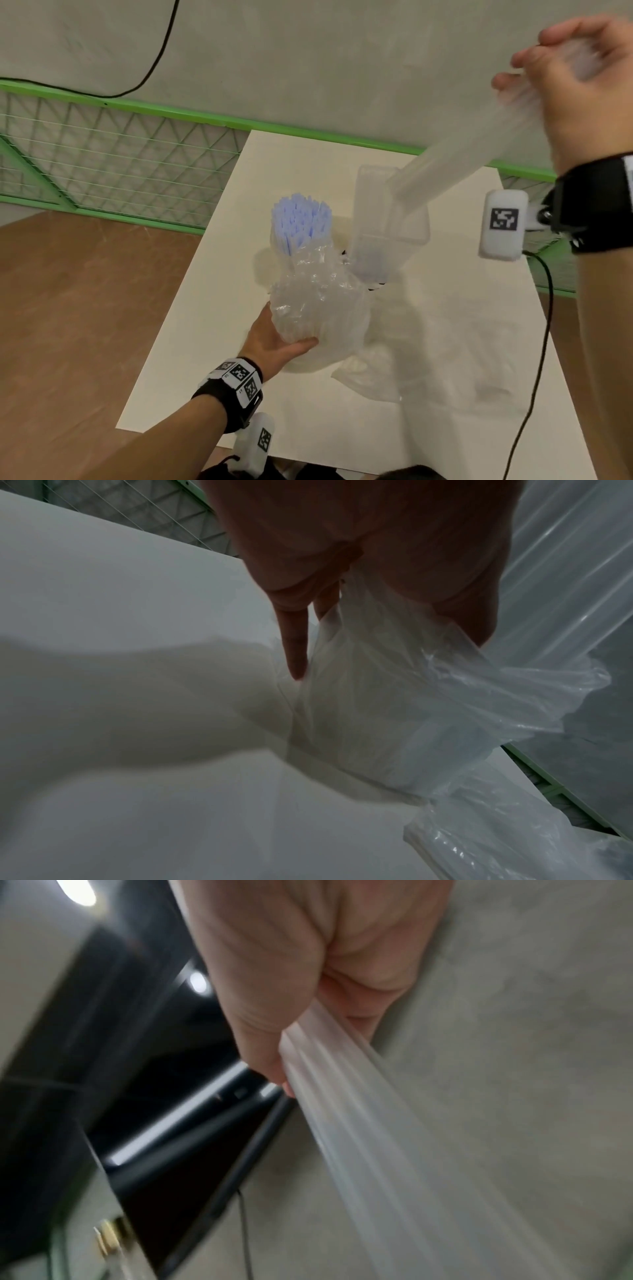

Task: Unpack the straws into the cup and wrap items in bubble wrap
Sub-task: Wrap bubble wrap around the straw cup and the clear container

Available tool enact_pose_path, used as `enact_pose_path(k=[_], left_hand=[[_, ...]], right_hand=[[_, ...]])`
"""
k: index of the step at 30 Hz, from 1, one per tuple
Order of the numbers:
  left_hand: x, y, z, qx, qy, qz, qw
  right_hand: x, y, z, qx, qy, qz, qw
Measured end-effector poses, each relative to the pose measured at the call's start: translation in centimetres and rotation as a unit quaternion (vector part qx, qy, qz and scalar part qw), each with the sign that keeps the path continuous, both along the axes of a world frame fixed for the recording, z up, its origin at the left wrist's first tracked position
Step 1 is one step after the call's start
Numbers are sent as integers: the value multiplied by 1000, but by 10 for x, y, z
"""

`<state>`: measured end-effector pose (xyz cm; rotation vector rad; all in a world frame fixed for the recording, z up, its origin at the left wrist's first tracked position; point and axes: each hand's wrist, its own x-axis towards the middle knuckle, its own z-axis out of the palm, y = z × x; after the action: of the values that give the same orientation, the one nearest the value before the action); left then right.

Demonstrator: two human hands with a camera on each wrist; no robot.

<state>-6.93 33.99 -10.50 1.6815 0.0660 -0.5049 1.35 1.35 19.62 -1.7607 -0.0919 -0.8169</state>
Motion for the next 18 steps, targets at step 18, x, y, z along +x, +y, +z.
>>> enact_pose_path(k=[18], left_hand=[[-2,-1,-1,17,4,21,1000]], right_hand=[[86,-6,-158,-495,338,51,799]])
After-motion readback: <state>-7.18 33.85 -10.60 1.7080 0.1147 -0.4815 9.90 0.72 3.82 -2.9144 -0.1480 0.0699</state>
